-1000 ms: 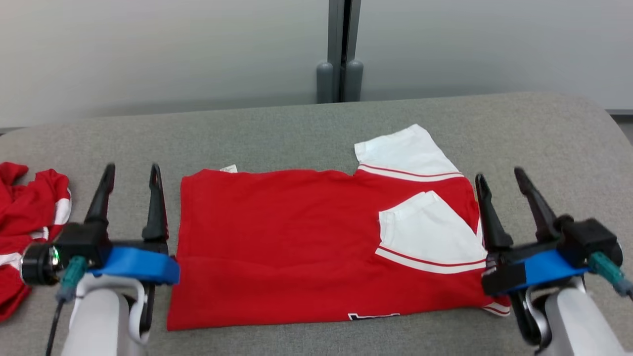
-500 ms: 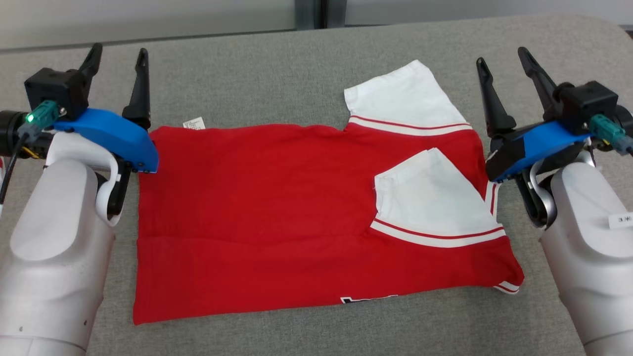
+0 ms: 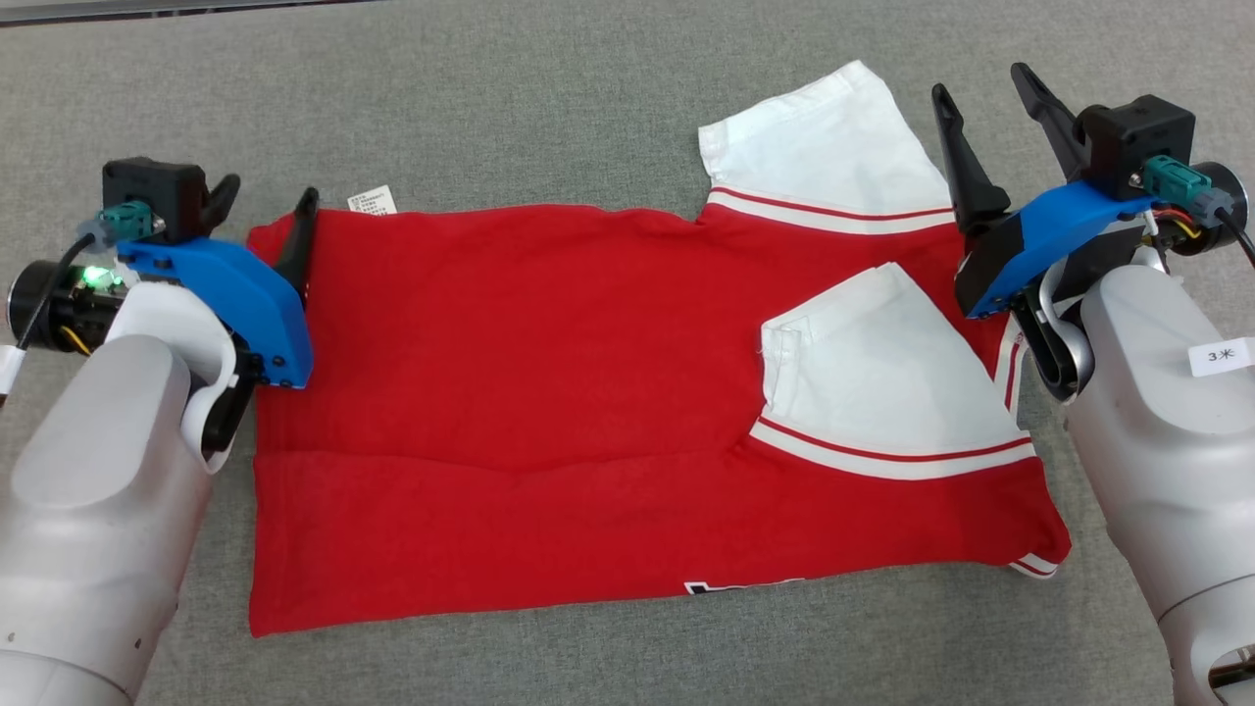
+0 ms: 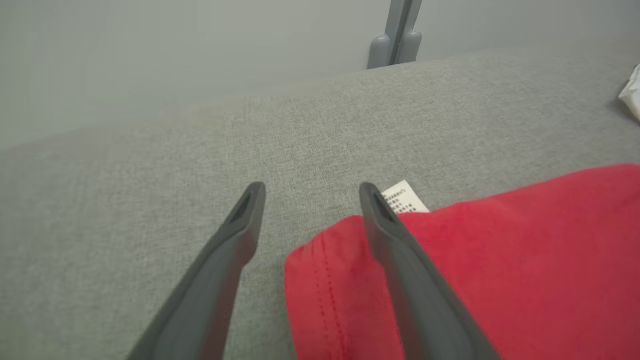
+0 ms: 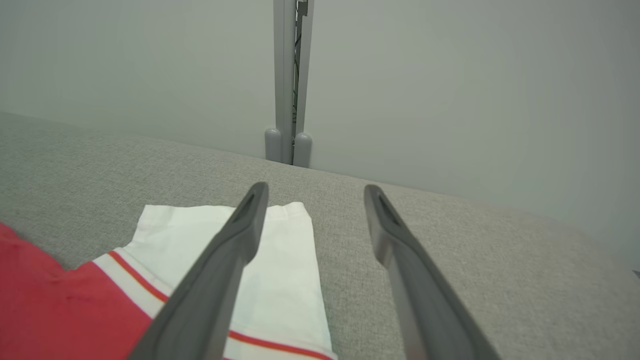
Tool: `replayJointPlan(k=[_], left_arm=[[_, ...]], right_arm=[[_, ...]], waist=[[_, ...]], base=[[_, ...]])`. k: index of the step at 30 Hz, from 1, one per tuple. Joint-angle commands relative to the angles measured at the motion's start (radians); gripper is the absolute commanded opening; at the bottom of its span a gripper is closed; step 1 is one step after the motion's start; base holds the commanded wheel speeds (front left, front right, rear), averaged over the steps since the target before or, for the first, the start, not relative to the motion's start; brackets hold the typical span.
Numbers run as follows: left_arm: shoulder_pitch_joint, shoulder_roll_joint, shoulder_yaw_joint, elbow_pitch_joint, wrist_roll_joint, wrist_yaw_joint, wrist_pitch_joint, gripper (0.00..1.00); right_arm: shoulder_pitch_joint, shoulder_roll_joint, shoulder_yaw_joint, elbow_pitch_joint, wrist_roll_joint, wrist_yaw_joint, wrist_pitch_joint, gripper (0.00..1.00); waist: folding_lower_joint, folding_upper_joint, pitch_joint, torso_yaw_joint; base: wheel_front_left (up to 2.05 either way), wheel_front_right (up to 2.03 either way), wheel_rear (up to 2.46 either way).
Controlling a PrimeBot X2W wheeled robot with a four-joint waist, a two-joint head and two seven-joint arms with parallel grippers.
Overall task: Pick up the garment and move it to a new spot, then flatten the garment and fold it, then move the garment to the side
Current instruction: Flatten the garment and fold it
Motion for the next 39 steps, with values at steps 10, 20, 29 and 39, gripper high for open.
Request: replayJointPlan(k=[10,20,29,39], left_arm=[[0.015,-0.005,-0.128,0.048,-0.099,-0.001,0.041,0.67],[-0.025,-0.021,-0.175,0.103,-0.136,0.001,-0.068,0.0],[-0.028,-0.054,-0.233,0.074,-0.147,0.001,-0.168,0.0],[-0.061,-0.08,-0.279,0.015,-0.141,0.001,-0.238,0.0]], right_arm=[[-0.022,-0.01,0.024,0.016,0.026,0.0,-0.005,1.0],[-0.036,-0.023,0.054,0.064,0.027,0.0,-0.005,1.0],[-0.117,-0.063,0.087,0.16,0.035,0.0,0.0,1.0],[-0.278,-0.09,0.132,0.296,0.024,0.0,0.076,1.0]], waist=[[0.0,-0.0003,0.01,0.002],[0.0,-0.0003,0.006,0.024],[0.0,-0.0003,0.02,0.087],[0.0,-0.0003,0.085,0.161]], base=[[0.0,0.0,0.0],[0.0,0.0,0.0],[0.0,0.0,0.0],[0.0,0.0,0.0]])
